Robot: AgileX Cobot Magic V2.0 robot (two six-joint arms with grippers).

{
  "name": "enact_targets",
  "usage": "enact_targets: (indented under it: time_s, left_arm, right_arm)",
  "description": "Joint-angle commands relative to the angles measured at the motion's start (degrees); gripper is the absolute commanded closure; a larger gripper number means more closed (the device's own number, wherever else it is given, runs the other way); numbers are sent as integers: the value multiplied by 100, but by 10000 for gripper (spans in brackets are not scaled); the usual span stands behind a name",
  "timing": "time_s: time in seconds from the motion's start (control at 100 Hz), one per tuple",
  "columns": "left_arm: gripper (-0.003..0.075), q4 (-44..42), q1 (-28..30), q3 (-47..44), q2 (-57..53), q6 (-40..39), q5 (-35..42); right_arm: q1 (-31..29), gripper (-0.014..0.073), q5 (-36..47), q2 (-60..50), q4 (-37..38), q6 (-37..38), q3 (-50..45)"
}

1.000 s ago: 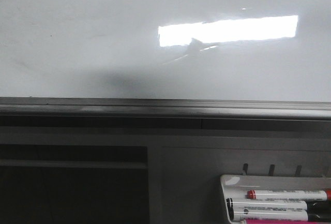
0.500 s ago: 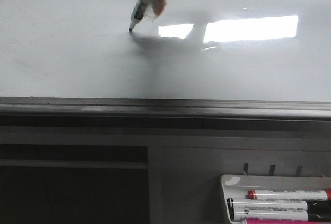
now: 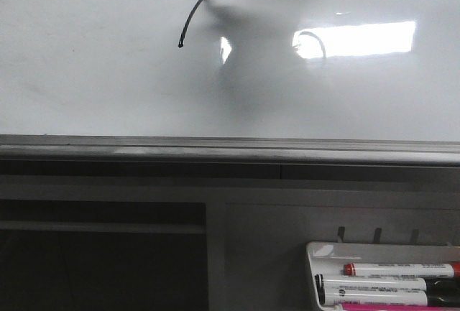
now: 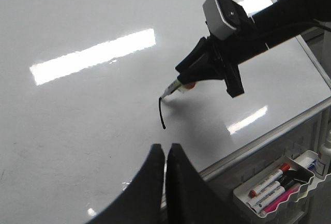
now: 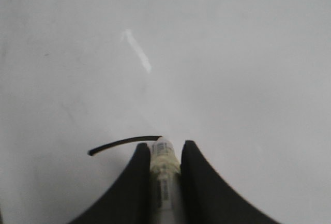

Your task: Write number 2 on whiteboard

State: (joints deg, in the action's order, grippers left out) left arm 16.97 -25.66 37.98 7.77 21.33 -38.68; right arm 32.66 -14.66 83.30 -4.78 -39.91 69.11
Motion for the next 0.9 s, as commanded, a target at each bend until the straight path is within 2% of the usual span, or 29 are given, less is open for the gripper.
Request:
enact_targets:
  time_s: [0.0, 0.15, 0.26, 0.35, 0.61, 0.75, 0.89]
  left_arm:
    - [741, 137, 25, 112, 100, -61, 437]
    - [741, 137, 25, 54, 100, -61, 448]
    - [741, 137, 25, -80, 100, -61, 461]
    - [741, 137, 25, -153, 100, -61, 474]
    - [741, 146, 25, -164, 100, -61, 556]
    - [741, 261, 25, -164, 100, -61, 632]
    - [741, 348, 25, -164, 100, -61, 632]
  right_arm:
    - [-488, 670, -401, -156, 290, -47, 392]
    - [-844, 663, -1455, -320, 290, 95, 387]
    - [-799, 663, -1804, -383, 252, 479, 212]
    - [-533, 663, -1757, -383, 108, 494, -23]
    - [448, 663, -790, 73, -229, 632, -549]
    - [522, 663, -454, 246, -229, 816, -538]
    - [337, 663, -712, 103, -229, 841, -538]
